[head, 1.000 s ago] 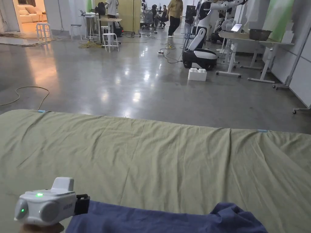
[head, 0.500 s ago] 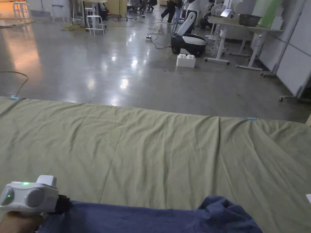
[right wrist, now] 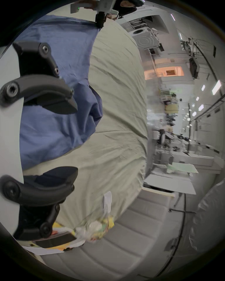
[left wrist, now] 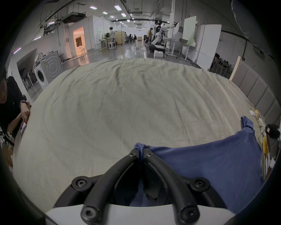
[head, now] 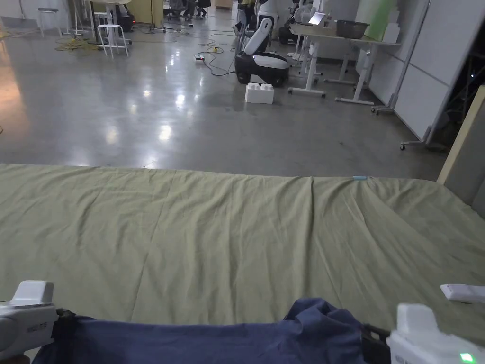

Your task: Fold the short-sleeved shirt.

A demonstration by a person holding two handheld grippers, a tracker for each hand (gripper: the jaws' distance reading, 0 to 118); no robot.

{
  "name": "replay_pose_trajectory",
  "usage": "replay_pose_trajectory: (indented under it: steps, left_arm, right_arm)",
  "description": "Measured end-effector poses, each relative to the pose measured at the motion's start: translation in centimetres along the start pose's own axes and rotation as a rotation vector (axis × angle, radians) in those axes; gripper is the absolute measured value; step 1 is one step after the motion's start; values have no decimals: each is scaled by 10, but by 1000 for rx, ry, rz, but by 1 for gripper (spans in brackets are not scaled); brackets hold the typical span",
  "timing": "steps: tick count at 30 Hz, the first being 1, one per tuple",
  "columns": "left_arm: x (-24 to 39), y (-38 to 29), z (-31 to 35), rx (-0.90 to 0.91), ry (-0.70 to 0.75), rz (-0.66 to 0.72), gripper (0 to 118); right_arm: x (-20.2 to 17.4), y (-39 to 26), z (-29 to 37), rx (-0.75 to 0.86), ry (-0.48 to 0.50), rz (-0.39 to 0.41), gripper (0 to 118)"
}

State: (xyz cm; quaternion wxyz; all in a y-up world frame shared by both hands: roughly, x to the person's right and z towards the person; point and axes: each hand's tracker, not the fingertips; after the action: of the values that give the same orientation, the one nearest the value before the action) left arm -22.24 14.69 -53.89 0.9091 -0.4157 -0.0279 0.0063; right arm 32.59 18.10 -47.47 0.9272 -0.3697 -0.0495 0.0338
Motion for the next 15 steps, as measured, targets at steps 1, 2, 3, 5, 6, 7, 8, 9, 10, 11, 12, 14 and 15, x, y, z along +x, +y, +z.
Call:
replay_pose_trajectory:
  steps: [1,2,3,5,6,7,8,9,10,11,12,14,15]
  left_arm:
    - [-1,2,9,11,0,-4,4]
    - [10,1,14,24,0,-9,4]
    - [26,-3,19,12,-7,1,4]
    - [-9,1,7,23,-10,7,4]
    - [-6,0,10,14,12,3,4]
    - [-1,-1,11,13,14,6,4]
    - [6,-2,14,14,13,10,4]
    - [-12,1,19,16,12,16,4]
    - [-8,0,21,14,11,14,4]
    - [-3,-1,23,13,10,12,4]
    - [3,-3,24,12,11,11,4]
    - [-13,1,23,14,13,5,4]
    - [-9,0,24,16,14,3,4]
  right_arm:
    - [2,7,-13,-27,-3,-5,80]
    - [2,15,-28,-32,-24,9,81]
    - [3,20,-45,-79,-18,52,82]
    - [5,23,-71,-157,-11,44,81]
    - [7,22,-87,-216,19,25,78]
    - [8,20,-96,-261,43,10,65]
    - [11,15,-111,-312,66,-12,51]
    - [11,10,-119,-340,71,-16,39]
    - [10,6,-122,-366,65,-8,38]
    - [7,4,-118,-314,56,6,35]
    - [4,5,-116,-300,49,21,24]
    - [0,6,-112,-286,74,38,2]
    - [-2,5,-111,-282,68,44,2]
